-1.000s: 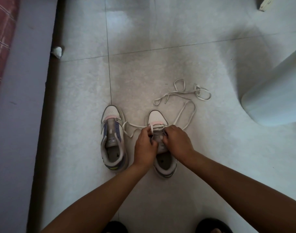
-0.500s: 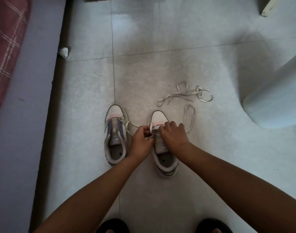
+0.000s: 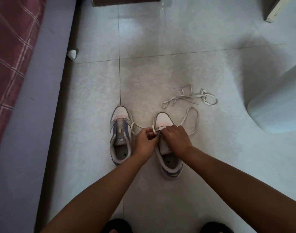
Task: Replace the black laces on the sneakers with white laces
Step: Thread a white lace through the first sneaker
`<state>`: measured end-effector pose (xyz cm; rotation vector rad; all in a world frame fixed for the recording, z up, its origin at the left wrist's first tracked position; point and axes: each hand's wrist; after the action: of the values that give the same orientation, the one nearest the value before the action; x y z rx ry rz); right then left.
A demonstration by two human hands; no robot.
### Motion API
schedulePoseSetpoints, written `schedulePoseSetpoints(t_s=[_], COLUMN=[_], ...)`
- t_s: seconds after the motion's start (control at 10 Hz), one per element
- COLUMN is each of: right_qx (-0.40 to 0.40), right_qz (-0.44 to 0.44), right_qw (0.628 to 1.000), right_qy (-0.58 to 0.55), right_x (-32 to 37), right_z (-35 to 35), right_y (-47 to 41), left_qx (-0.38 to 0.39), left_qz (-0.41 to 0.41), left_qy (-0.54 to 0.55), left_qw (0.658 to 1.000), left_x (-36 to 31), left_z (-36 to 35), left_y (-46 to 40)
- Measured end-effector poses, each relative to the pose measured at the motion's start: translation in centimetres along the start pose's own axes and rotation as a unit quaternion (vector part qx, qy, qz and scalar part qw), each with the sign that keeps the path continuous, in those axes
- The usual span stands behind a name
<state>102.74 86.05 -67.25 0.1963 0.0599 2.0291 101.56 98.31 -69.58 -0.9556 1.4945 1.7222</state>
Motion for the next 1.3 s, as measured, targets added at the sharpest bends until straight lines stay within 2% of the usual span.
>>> schedulePoseSetpoints(t_s=[0.1,0.2,0.3,0.4,0.5,0.6,0.7,0.8,0.9,1.0,1.1,1.2,1.3], right_qx=[-0.022,-0.007,-0.015,-0.069,-0.146,-0.210,-0.295,-0.323,-0.331,-0.307,-0.324,-0.311,-0.270], right_qz=[-0.030,-0.030,-0.074,-0.131,-0.137,-0.098,-0.012,0.060,0.168,0.158,0.152,0.178,0.197], right_qw=[0.999,0.999,0.992,0.972,0.942,0.940,0.923,0.906,0.887,0.900,0.908,0.900,0.894], right_qy=[0.016,-0.014,-0.099,-0.184,-0.270,-0.250,-0.246,-0.265,-0.276,-0.265,-0.219,-0.247,-0.299], right_x=[0.0,-0.2,-0.5,-0.6,-0.3,0.0,0.6,1.2,2.9,1.7,1.1,1.4,2.3], right_z=[0.0,-0.9,-2.0,-2.1,-1.9,-1.2,0.7,1.6,3.9,3.9,4.5,4.9,4.3], right_y=[0.0,-0.2,0.0,0.2,1.4,1.9,3.4,5.2,9.4,9.9,10.6,10.5,11.3], left_qx=[0.003,0.011,-0.011,0.002,0.051,0.053,0.038,0.060,0.095,0.088,0.046,0.161,0.244], left_qz=[-0.001,-0.010,-0.102,-0.084,0.015,0.010,0.023,0.029,0.054,0.079,0.124,0.269,0.278], left_qy=[-0.007,-0.020,-0.183,-0.350,-0.440,-0.435,-0.402,-0.403,-0.388,-0.415,-0.222,0.003,0.048], left_qw=[1.000,1.000,0.978,0.933,0.896,0.899,0.915,0.913,0.915,0.902,0.966,0.950,0.928], left_x=[-0.1,-0.5,0.2,1.6,1.9,1.2,0.4,-0.2,-2.5,-3.4,-5.3,-6.4,-6.6], left_z=[0.1,0.1,-0.9,-1.9,-2.4,-2.8,-2.6,-2.4,-1.6,-1.3,-0.2,0.2,0.4], left_y=[0.0,0.5,2.7,4.6,5.3,4.8,3.5,3.0,2.7,3.1,5.1,7.6,9.8])
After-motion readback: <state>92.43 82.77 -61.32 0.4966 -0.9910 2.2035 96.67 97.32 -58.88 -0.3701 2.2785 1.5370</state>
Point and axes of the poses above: each hand's wrist, its own y-axis away from the middle knuckle, its own z-axis out of the back of the hand, x = y × z
